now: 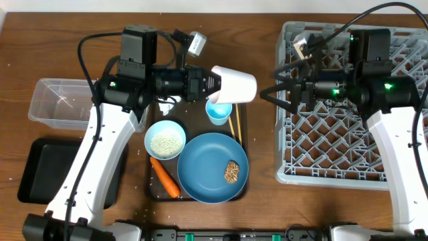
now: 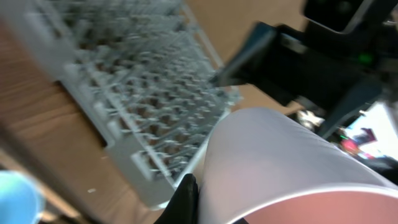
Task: Sort waste into correct bins and load items into the dishwasher rack
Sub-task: 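Hand the pink cup to the right gripper, place it in the rack, then grasp the light-blue cup with the left gripper and lift it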
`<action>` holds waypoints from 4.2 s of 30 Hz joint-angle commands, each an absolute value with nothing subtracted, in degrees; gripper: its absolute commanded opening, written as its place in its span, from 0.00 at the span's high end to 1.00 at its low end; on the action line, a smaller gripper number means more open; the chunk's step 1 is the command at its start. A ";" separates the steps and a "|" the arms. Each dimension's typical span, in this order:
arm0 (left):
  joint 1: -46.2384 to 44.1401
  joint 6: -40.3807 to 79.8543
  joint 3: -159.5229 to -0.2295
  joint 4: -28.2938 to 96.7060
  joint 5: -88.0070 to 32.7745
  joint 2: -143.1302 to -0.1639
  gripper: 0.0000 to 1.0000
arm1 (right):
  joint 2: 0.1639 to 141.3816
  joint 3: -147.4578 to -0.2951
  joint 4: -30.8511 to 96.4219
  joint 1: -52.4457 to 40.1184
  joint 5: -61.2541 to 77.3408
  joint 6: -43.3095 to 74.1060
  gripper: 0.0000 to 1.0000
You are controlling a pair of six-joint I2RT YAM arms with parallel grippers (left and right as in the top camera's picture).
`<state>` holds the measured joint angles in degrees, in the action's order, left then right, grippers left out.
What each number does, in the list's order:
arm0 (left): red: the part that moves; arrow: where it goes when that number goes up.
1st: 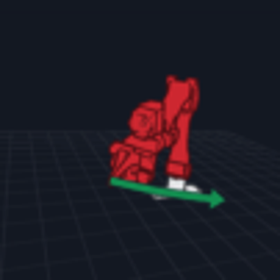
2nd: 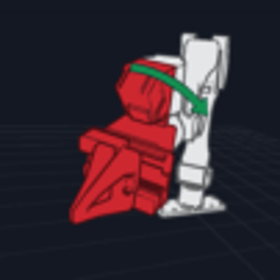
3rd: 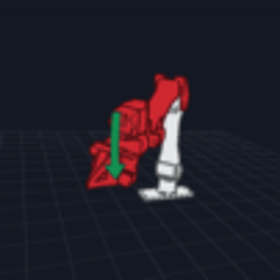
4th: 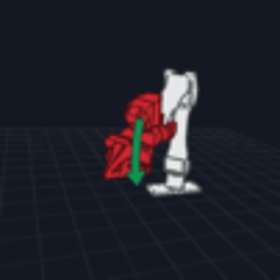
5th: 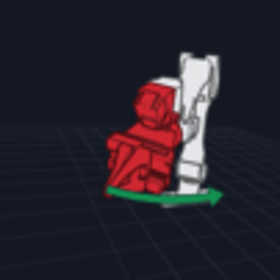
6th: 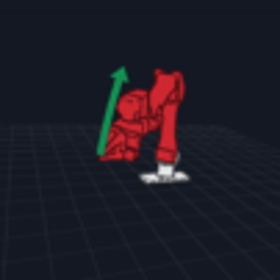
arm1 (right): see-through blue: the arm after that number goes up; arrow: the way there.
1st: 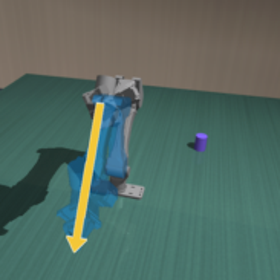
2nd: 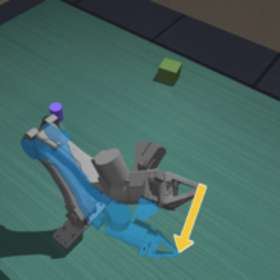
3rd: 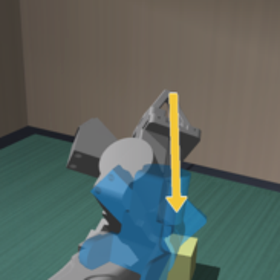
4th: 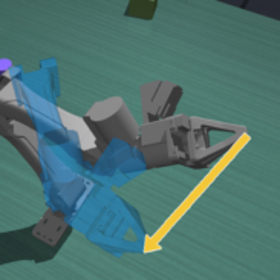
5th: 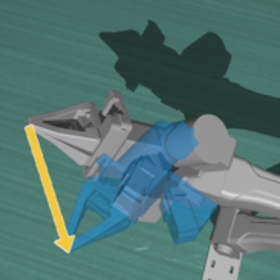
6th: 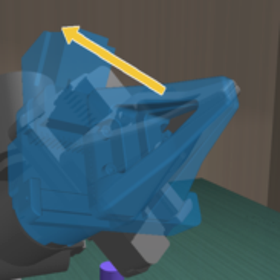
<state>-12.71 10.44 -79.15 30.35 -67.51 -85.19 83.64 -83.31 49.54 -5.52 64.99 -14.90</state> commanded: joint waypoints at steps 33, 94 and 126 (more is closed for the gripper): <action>-12.56 9.69 -79.79 30.50 -53.28 -85.52 0.20 | 69.12 -84.36 57.43 4.82 31.18 -2.76 0.60; -13.10 8.58 -79.79 41.69 -37.69 -85.52 0.20 | 92.29 -86.50 60.86 46.11 28.16 15.97 0.22; -20.58 7.57 -78.24 39.64 -12.60 -108.90 0.94 | 72.01 -86.08 65.25 16.80 26.39 8.01 0.22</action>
